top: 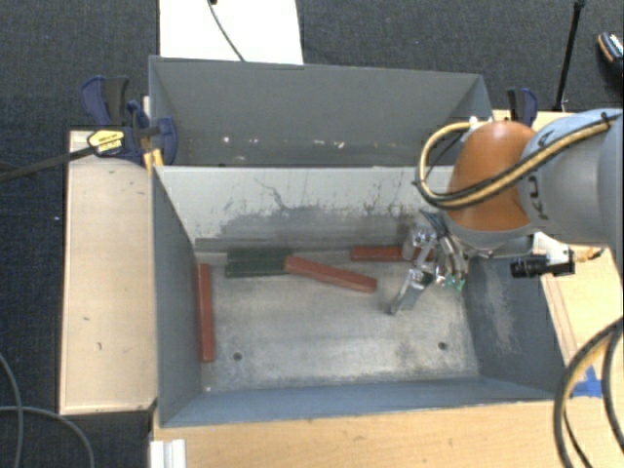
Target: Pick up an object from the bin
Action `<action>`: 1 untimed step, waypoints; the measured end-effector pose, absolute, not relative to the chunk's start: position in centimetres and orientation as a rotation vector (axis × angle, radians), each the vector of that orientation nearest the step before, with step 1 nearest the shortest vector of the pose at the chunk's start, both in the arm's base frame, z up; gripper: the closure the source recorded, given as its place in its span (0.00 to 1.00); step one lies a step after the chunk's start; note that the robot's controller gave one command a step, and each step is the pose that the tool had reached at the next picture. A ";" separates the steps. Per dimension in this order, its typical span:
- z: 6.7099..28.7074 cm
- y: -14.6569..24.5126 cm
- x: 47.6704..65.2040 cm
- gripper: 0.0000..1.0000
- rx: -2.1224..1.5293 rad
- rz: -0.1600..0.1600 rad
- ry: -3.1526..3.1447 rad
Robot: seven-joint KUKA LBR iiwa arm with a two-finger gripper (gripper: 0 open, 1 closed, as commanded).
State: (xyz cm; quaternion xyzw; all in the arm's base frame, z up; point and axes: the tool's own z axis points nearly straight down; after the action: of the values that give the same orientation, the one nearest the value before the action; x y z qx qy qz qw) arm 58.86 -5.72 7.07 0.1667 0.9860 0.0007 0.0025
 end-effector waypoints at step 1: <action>7.9 1.7 58.7 0.00 0.493 0.007 3.099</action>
Offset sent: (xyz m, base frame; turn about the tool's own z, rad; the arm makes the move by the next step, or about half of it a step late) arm -0.0022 0.0689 0.0072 -0.0123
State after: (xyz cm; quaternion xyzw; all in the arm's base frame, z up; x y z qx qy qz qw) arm 58.74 1.73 7.88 0.1570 0.9876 0.0022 0.0020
